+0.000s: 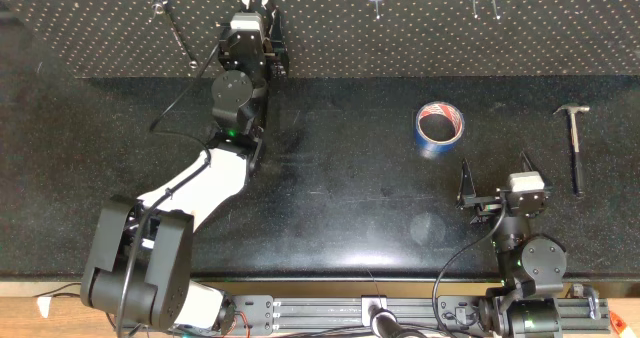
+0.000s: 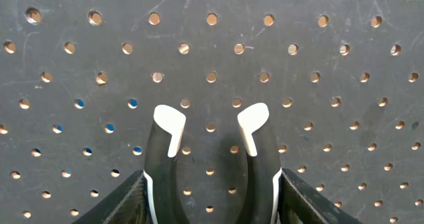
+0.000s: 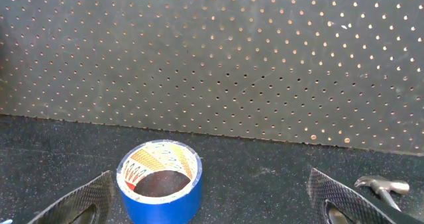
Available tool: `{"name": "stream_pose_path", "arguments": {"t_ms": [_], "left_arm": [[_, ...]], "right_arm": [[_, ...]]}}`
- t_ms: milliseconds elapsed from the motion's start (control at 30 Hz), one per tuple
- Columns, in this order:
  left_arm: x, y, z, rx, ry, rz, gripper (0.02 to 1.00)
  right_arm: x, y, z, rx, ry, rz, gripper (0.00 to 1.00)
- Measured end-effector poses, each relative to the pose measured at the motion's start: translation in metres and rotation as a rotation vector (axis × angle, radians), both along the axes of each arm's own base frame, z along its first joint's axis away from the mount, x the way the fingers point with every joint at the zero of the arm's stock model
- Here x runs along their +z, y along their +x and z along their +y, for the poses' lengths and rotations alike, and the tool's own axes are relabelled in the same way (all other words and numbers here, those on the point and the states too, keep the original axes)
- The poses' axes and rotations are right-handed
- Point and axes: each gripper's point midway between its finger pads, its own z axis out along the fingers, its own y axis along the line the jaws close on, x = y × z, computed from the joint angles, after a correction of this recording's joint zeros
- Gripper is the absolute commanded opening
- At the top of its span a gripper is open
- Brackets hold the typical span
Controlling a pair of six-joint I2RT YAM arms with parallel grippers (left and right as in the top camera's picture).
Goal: Place Tools Onto Pegboard
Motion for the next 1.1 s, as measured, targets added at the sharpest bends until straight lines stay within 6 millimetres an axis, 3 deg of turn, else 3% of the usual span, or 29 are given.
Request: {"name": "stream_pose_path", "arguments": {"t_ms": [200,233,300,367,500,600,667,967,1100], "left_arm": [[0.003,0.0,-0.001,-0.003,-0.003,-0.01,0.897],[0.003,0.0,-0.001,-0.003,-0.002,-0.01,0.996],[0.003,0.0,-0.001,-0.003,-0.004,-0.009,0.998],[-0.013,-0.002,-0.001,-0.007,0.022,0.083,0.996],[0.03,-0.026,0.005,-0.01,0.02,0.077,0.996],[0.032,-0.043,0.01,-0.01,0.039,0.146,0.996],[0.047,-0.056,0.014,-0.01,0.039,0.147,0.996],[0.08,-0.109,0.084,0.099,0.024,0.16,0.996],[0.055,-0.163,0.1,0.113,0.006,0.03,0.996]], "right_arm": [[0.0,0.0,0.0,0.0,0.0,0.0,0.947],[0.0,0.0,0.0,0.0,0.0,0.0,0.947],[0.0,0.0,0.0,0.0,0.0,0.0,0.947],[0.0,0.0,0.0,0.0,0.0,0.0,0.947],[0.0,0.0,0.0,0.0,0.0,0.0,0.947],[0.0,0.0,0.0,0.0,0.0,0.001,0.947],[0.0,0.0,0.0,0.0,0.0,0.0,0.947],[0.0,0.0,0.0,0.0,0.0,0.001,0.947],[0.0,0.0,0.0,0.0,0.0,0.0,0.947]]}}
